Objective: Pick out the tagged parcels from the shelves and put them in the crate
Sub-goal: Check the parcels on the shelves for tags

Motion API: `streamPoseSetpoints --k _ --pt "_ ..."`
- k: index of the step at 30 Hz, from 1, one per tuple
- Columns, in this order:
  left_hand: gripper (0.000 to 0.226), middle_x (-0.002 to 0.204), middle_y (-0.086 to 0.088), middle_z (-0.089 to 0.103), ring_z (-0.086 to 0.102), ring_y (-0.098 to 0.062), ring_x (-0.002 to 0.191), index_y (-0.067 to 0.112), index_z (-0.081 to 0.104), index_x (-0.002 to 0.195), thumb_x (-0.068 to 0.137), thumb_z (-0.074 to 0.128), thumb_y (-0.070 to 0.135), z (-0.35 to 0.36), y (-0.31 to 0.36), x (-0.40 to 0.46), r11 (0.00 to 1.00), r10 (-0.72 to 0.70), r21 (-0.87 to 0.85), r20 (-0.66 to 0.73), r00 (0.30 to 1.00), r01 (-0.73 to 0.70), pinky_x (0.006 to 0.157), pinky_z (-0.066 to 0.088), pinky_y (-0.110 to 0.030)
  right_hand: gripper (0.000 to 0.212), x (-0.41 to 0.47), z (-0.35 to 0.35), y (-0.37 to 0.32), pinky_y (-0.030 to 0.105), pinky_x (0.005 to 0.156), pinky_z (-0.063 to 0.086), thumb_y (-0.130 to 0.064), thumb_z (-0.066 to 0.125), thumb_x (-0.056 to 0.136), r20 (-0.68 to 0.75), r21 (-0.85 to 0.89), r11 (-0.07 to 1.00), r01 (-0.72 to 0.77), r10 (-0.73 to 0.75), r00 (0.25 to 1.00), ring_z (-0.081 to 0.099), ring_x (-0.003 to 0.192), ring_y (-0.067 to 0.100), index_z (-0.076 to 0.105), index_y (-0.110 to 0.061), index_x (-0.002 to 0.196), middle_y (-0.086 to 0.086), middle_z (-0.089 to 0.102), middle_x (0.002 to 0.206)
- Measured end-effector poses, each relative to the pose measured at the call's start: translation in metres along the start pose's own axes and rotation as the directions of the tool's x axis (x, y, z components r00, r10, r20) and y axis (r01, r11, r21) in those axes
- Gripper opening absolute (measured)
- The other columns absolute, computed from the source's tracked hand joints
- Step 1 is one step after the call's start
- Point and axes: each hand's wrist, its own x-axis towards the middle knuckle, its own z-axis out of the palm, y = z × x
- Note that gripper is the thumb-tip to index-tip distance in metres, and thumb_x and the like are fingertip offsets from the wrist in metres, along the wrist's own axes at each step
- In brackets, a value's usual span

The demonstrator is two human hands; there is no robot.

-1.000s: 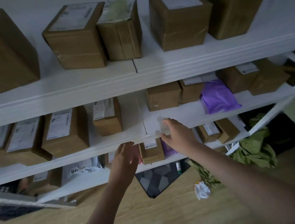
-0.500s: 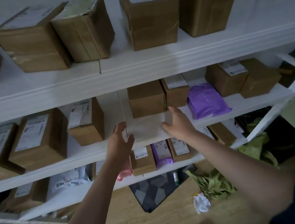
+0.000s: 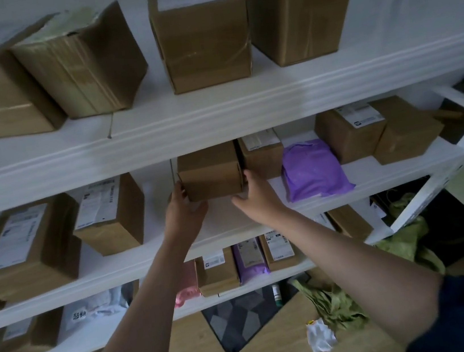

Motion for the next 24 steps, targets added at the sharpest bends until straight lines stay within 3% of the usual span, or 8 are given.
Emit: streamPoseSetpoints --k 3,7,10,14,17,19,21,24 --pt "0.071 0.137 -0.007 0.057 0.060 -0.026 0.121 0.014 0.036 0.149 0.088 0.074 0.019 0.000 -0.002 -0.009 0.994 -0.050 -0.093 0.013 0.999 0.051 0.101 0.052 -0.048 0.071 -0.004 -0.001 -0.003 0.021 0.098 0.035 -0.028 0.063 0.099 0.006 -0.002 1.000 -0.009 0.009 1.000 0.047 0.136 0.025 0.026 -0.006 0.156 0.013 0.046 0.150" --pt "0.064 0.135 -0.002 0.059 0.061 -0.019 0.119 0.020 0.042 0.143 0.088 0.074 0.018 -0.006 -0.003 -0.054 0.985 -0.062 -0.160 0.012 0.998 0.063 0.100 0.054 -0.046 0.077 -0.038 0.003 -0.003 0.023 0.112 0.030 -0.031 0.062 0.100 0.022 -0.010 0.999 -0.036 0.037 0.999 0.038 0.145 0.021 0.020 -0.008 0.159 0.008 0.036 0.160" --pt "0.055 0.128 0.006 0.062 0.062 -0.010 0.115 0.027 0.048 0.137 0.089 0.072 0.013 -0.013 -0.007 -0.087 0.973 -0.093 -0.207 0.026 0.995 0.097 0.097 0.056 -0.044 0.074 -0.069 0.006 -0.001 0.013 0.105 0.028 -0.026 0.066 0.098 -0.007 0.006 0.999 -0.033 0.033 0.999 0.043 0.141 0.018 0.025 -0.009 0.158 0.005 0.043 0.155" --pt "0.063 0.139 0.007 0.054 0.055 -0.009 0.123 0.033 0.041 0.142 0.089 0.071 0.017 -0.026 -0.013 -0.105 0.995 -0.049 -0.079 0.048 0.998 0.052 0.101 0.053 -0.043 0.064 -0.085 0.009 0.005 0.015 0.096 0.038 -0.022 0.069 0.095 -0.037 -0.028 0.999 -0.024 0.023 0.999 0.059 0.122 0.019 0.040 -0.012 0.151 0.002 0.057 0.139" --pt "0.080 0.153 0.004 0.035 0.042 -0.007 0.131 0.026 0.026 0.153 0.089 0.072 0.015 -0.034 0.000 -0.098 0.997 0.048 0.055 0.024 0.999 -0.050 0.108 0.039 -0.027 0.055 -0.078 0.012 0.008 0.032 0.104 0.048 -0.019 0.075 0.088 -0.037 -0.078 0.997 0.017 -0.020 0.999 0.058 0.118 0.020 0.054 -0.015 0.138 0.001 0.063 0.126" --pt "0.087 0.159 0.002 0.026 0.040 -0.008 0.132 0.026 0.020 0.158 0.089 0.072 0.015 -0.036 0.010 -0.089 0.986 0.131 0.103 0.035 0.991 -0.134 0.106 0.038 -0.025 0.049 -0.073 0.013 0.006 0.038 0.104 0.046 -0.020 0.075 0.087 -0.011 -0.134 0.990 0.033 -0.035 0.999 0.055 0.117 0.024 0.058 -0.012 0.131 0.004 0.062 0.120" --pt "0.085 0.160 0.000 0.025 0.044 -0.012 0.128 0.029 0.023 0.157 0.090 0.073 0.018 -0.037 0.013 -0.083 0.975 0.168 0.139 0.039 0.985 -0.172 0.102 0.043 -0.026 0.044 -0.071 0.015 0.002 0.036 0.104 0.044 -0.023 0.073 0.088 0.020 -0.153 0.988 0.020 -0.017 1.000 0.051 0.118 0.024 0.060 -0.011 0.128 0.005 0.060 0.119" --pt "0.075 0.149 -0.002 0.040 0.049 -0.010 0.118 0.028 0.038 0.150 0.087 0.077 0.019 -0.037 0.011 -0.085 0.985 0.142 0.097 -0.013 0.990 -0.140 0.099 0.048 -0.030 0.041 -0.073 0.020 -0.001 0.033 0.098 0.049 -0.026 0.072 0.089 0.003 -0.080 0.996 -0.040 0.041 0.999 0.057 0.114 0.022 0.061 -0.014 0.126 0.002 0.060 0.116"
